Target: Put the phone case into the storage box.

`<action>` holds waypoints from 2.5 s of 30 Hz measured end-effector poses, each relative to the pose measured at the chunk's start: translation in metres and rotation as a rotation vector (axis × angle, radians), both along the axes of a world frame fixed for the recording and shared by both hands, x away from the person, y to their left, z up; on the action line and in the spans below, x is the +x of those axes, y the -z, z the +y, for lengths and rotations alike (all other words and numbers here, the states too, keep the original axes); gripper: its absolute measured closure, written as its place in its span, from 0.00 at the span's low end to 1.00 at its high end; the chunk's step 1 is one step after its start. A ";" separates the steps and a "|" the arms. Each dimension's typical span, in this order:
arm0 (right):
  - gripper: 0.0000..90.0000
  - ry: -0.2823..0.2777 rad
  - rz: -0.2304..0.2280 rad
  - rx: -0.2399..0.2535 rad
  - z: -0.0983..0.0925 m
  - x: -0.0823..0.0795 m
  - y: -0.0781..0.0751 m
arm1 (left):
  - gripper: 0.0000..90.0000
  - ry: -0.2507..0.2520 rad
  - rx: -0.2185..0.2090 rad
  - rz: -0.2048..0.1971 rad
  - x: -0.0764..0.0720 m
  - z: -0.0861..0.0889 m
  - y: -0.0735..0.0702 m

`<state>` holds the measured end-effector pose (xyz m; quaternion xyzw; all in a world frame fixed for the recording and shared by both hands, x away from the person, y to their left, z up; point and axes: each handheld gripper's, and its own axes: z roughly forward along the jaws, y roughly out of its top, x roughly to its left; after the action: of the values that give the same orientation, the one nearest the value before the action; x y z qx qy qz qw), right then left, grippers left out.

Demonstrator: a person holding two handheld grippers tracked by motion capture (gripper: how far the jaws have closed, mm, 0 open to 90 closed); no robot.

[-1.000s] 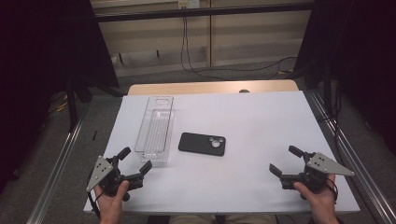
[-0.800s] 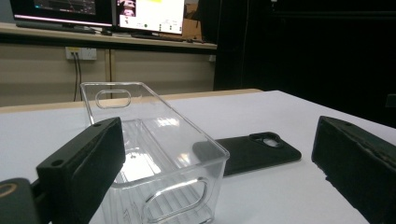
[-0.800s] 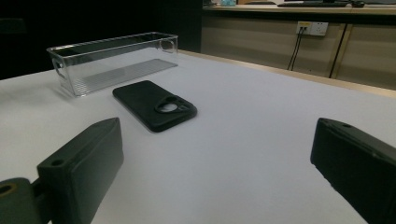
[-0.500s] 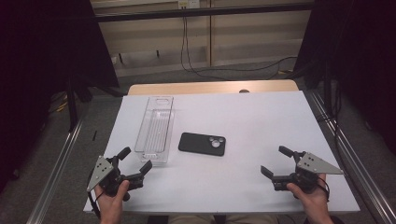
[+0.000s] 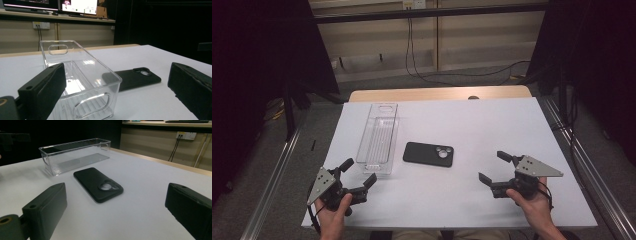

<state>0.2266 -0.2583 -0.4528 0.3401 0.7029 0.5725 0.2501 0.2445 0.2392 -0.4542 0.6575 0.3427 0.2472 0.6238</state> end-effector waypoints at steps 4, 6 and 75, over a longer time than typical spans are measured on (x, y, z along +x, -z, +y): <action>0.06 -0.027 0.011 0.011 0.008 0.007 -0.003 | 0.02 -0.004 0.000 0.004 -0.001 0.000 -0.001; 0.05 -0.039 0.007 0.014 0.012 0.010 -0.004 | 0.02 -0.006 0.000 0.004 -0.001 0.002 -0.001; 0.00 -0.095 0.017 0.034 0.117 0.135 -0.013 | 0.02 -0.015 0.001 0.010 -0.001 0.006 -0.001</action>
<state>0.3613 -0.1413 -0.4398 0.3154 0.7104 0.5928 0.2107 0.2435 0.2454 -0.4535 0.6564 0.3508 0.2488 0.6198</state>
